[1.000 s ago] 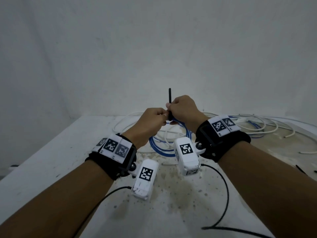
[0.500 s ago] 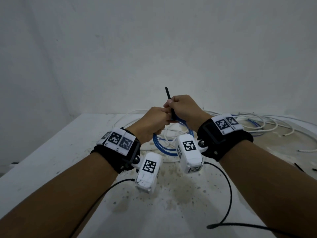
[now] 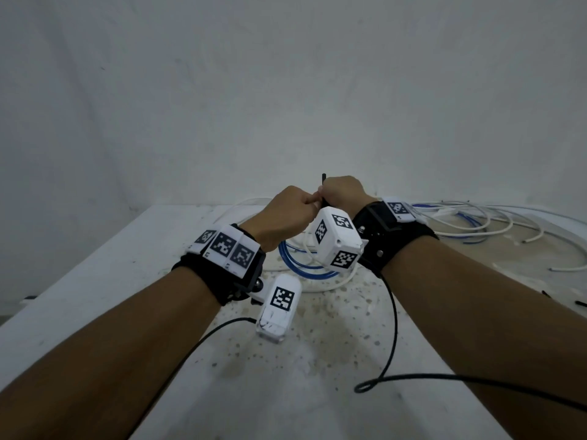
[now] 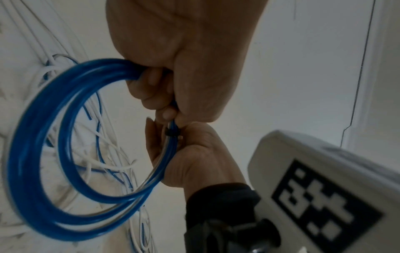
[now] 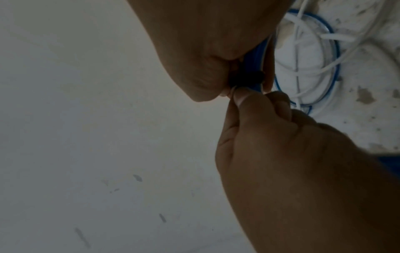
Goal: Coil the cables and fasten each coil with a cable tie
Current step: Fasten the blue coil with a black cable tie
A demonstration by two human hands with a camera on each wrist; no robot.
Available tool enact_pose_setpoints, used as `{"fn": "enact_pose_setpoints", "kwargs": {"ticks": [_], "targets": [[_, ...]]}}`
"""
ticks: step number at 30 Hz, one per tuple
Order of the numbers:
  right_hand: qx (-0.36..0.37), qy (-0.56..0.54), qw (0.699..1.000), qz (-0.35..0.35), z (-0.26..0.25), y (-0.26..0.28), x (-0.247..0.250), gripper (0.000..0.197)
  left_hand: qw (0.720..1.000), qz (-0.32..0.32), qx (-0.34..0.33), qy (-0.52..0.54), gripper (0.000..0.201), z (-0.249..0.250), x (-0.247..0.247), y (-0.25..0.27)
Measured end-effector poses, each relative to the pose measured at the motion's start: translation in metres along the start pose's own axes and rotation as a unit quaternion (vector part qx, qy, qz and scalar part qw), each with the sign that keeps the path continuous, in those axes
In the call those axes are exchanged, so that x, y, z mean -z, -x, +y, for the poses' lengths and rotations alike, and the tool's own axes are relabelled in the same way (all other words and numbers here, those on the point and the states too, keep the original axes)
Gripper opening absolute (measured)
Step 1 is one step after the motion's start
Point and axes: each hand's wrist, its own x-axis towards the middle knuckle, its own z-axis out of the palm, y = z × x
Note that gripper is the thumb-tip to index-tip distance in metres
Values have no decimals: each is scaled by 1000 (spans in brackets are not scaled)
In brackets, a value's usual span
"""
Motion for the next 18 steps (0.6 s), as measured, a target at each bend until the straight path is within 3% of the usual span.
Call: {"fn": "enact_pose_setpoints", "kwargs": {"ticks": [1, 2, 3, 5, 6, 8, 9, 11, 15, 18], "targets": [[33, 88, 996, -4, 3, 3, -1, 30, 1000, -2, 1, -9, 39, -1, -1, 1], [15, 146, 989, 11, 5, 2, -3, 30, 1000, -2, 4, -17, 39, -4, -2, 2], [7, 147, 989, 8, 9, -1, -6, 29, 1000, -2, 7, -22, 40, -7, -2, 2], [8, 46, 999, -10, 16, -8, -9, 25, 1000, 1, 12, -23, 39, -9, -1, 5], [-2, -17, 1000, 12, 18, -13, -12, 23, 1000, 8, 16, -18, 38, -9, 1, 6], [11, -89, 996, 24, 19, -11, -15, 14, 999, 25, 25, 2, 33, -5, 8, 7], [23, -93, 995, 15, 17, -9, -13, 19, 999, 31, 30, 19, 30, -3, 13, 7], [37, -100, 993, -49, 13, 1, -6, 31, 998, 27, 35, 50, 26, -1, 23, 8], [-29, -91, 966, -238, 8, 7, 9, 56, 997, 23, 42, 56, 28, 2, 37, 11], [-35, -94, 951, -292, 4, 13, 7, 42, 997, 31, 52, 50, 23, 5, 40, 13]]}}
